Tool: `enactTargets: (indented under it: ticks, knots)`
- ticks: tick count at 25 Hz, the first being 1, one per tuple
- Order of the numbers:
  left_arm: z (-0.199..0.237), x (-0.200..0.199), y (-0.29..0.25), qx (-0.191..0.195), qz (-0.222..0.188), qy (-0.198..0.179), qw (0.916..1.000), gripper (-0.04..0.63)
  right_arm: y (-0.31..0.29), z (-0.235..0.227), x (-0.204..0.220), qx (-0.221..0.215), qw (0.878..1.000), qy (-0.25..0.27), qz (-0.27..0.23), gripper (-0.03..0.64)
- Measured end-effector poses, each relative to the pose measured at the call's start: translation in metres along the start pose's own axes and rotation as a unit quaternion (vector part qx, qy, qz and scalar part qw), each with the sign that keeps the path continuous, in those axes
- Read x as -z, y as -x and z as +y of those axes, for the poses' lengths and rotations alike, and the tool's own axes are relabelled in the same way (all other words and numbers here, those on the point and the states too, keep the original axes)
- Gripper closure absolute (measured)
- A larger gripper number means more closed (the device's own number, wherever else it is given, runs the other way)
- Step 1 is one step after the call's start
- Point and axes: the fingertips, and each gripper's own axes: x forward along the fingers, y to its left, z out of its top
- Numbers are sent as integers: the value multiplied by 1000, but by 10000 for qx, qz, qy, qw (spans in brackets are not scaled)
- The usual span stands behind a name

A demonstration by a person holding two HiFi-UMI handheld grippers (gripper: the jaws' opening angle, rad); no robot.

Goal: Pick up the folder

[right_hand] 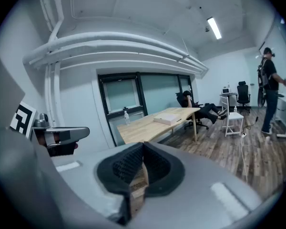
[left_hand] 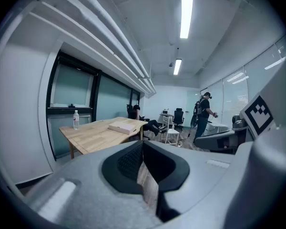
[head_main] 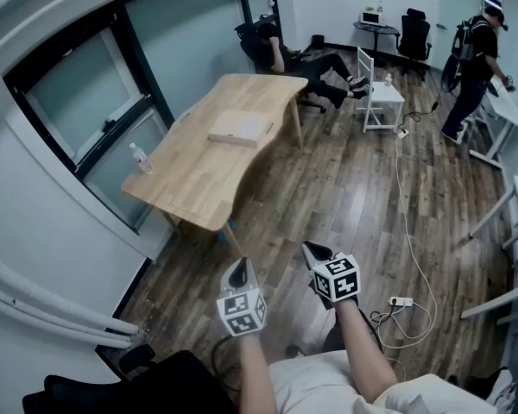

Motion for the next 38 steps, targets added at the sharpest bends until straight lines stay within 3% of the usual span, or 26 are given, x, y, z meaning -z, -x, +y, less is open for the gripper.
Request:
enactTargets:
  ticks: [8,13,18,20,23,26,28,32,38]
  knots:
    - [0,7,-8,67,96,5,9999,588,-7,4,7,-149,9999,62,59,615]
    - [-4,12,-17,156,182,74,9997,588,0,-10,-2,-56,9983,-383,-446,615]
    - [-7,9,-50,203,212,260,9992,588,-13,-25,-4,-134,9992,-270,-248,615]
    - [-8,1,-64,216,169,248,9993,588,-22,-32,-14,-201,9992,-256,-250,615]
    - [-8,-14,-81,170,143,-77,9997,588,-34,-35,-30,-499,9980,-241,-317,615]
    - [-5,-28,-99,101,18,-15,9999,588,-51,-29,-37,-938,9950,324,-148,615]
    - [-2,-35,-113,77,-38,-6,10000,588,-68,-34,-41,-920,9933,697,21,615]
    - [8,-55,-141,-73,-108,-122,9998,588,-100,-57,-73,-937,9944,469,-134,615]
    - [21,-95,-188,-402,-355,-235,9983,588,-137,-92,-113,-1189,9908,606,-203,615]
